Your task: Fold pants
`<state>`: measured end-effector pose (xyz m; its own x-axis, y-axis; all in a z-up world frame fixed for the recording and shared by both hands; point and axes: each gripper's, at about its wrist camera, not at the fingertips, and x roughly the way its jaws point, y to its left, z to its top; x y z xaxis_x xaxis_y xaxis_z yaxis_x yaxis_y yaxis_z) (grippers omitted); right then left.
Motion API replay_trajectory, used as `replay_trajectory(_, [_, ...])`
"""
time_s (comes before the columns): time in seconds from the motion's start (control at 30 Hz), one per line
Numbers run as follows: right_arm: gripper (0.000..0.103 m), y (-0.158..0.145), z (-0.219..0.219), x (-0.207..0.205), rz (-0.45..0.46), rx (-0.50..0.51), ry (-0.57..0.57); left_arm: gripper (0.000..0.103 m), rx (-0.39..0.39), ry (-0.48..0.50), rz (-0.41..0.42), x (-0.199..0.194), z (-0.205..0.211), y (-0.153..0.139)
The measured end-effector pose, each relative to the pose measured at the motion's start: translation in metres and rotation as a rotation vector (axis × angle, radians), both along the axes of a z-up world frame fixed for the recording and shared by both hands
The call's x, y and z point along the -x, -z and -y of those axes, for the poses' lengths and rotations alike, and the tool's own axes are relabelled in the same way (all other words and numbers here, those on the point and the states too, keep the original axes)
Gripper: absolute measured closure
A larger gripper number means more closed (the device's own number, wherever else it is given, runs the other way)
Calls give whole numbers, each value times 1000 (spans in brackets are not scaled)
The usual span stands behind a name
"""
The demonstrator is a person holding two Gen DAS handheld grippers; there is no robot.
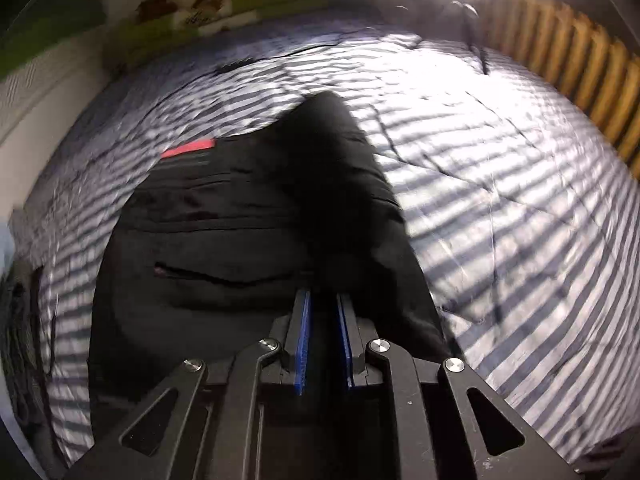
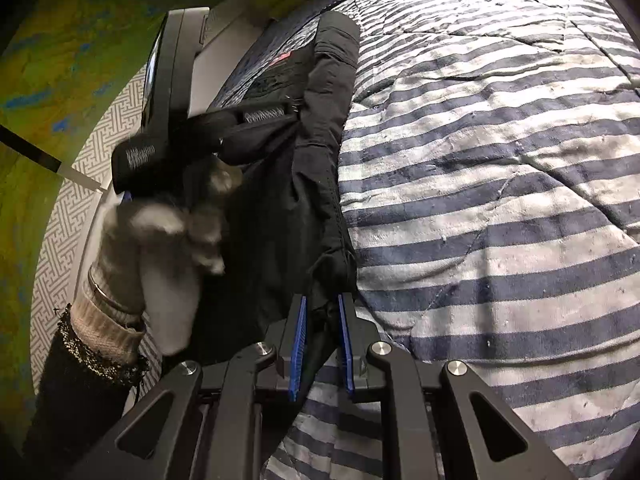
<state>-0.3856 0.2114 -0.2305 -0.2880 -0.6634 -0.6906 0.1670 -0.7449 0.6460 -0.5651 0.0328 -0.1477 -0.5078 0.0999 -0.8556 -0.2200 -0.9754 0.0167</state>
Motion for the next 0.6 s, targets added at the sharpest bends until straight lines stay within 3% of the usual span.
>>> replay_trajectory(0.07, [89,1,-7,1,11,13,0,89,-109,-8,-22,-8,9,-18])
replay_trajectory(0.13, [89,2,-11,2,16,20,1,89,-128,50,-49,-15,3,-30])
replay_trajectory(0.23, [89,2,-13,0,17,24,4,89,-87,95,-50,-8,-13,-26])
replay_trajectory(0.33, [89,3,-14,-1,21,29,7,86,-57,67,14,18,-21,6])
replay_trajectory(0.37, [89,3,-15,-1,16,24,5,86,-44,68,-15,19,-26,10])
replay_trajectory(0.43, [89,3,-16,-2,7,15,-2,84,6,94,-31,20,-34,8])
replay_trajectory(0.53, [89,5,-18,-1,13,21,-2,83,-54,62,-23,16,-13,-11])
replay_trajectory(0.6, [89,5,-19,-2,14,17,1,73,-60,11,-57,8,7,-28])
